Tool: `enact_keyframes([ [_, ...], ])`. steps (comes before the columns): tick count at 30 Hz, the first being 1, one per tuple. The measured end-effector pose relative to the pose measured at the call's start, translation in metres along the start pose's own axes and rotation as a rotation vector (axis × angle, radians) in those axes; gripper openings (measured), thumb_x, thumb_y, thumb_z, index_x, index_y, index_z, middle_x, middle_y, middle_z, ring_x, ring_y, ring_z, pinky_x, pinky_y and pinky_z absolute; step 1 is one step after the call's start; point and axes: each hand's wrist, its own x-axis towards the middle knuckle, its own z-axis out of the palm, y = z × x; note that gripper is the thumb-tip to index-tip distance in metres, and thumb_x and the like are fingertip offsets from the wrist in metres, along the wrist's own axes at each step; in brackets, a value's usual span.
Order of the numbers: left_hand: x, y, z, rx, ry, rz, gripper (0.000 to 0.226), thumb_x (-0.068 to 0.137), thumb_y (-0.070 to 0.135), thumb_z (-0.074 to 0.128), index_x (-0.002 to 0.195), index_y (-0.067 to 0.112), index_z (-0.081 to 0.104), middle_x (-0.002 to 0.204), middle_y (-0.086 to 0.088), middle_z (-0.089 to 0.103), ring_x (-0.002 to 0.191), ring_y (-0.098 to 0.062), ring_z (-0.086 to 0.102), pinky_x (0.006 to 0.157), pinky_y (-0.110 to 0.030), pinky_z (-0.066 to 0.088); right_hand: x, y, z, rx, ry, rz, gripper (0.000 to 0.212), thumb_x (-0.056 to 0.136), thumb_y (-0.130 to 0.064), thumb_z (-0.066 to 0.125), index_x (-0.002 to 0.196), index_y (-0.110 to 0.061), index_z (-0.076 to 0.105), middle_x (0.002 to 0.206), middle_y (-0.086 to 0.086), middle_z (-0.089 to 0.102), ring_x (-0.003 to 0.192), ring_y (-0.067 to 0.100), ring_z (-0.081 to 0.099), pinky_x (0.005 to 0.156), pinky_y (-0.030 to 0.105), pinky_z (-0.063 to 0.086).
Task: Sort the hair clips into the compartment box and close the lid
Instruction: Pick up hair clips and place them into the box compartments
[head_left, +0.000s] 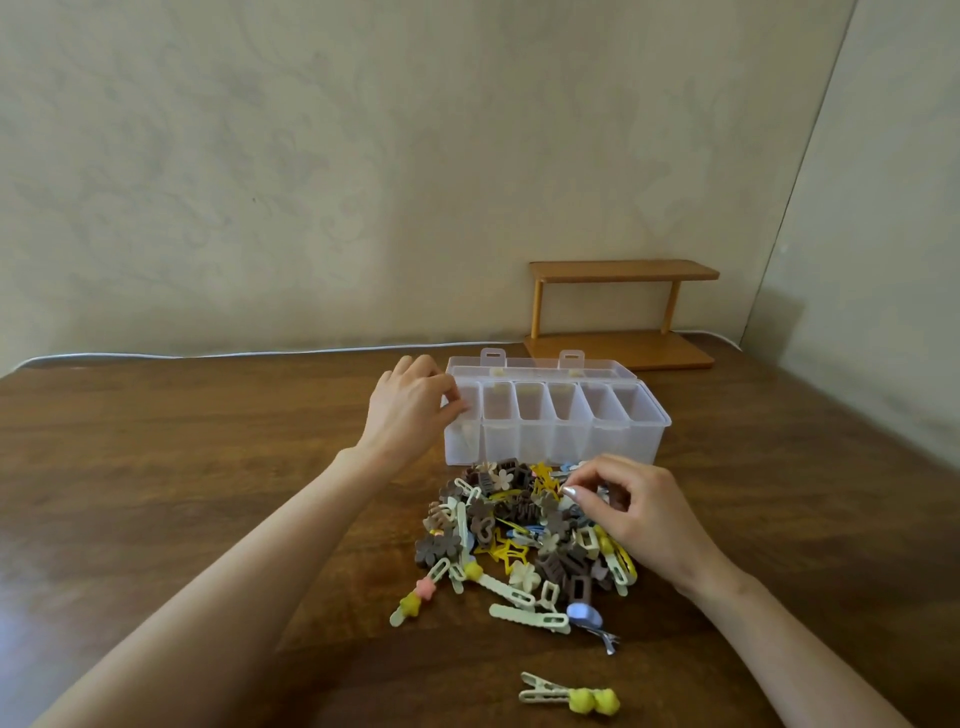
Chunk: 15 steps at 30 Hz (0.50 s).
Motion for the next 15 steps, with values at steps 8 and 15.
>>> enact_keyframes([
  [8, -0.039, -0.009, -0.022, -0.075, 0.026, 0.151, 0.017, 0.081, 0.026, 0.068, 0.096, 0.017, 0.064, 0.098, 0.0, 0.057, 0.089, -0.019, 0.05, 0.069, -0.026, 0.039, 0.001, -0.001, 0.001, -0.01, -0.006, -0.011, 0.005, 0.086, -0.021, 0.066, 0.085, -0.025, 0.07, 0.078, -0.012, 0.065, 0.065, 0.005, 0.054, 0.055, 0.016, 0.04],
  [15, -0.009, -0.012, -0.015, -0.009, -0.108, 0.115, 0.026, 0.091, 0.031, 0.055, 0.113, 0.019, 0.061, 0.113, -0.003, 0.054, 0.102, -0.023, 0.044, 0.083, -0.03, 0.034, 0.001, 0.001, 0.0, -0.014, 0.004, 0.009, 0.007, 0.085, -0.021, 0.066, 0.083, -0.027, 0.069, 0.08, -0.01, 0.066, 0.063, 0.007, 0.054, 0.054, 0.017, 0.04],
])
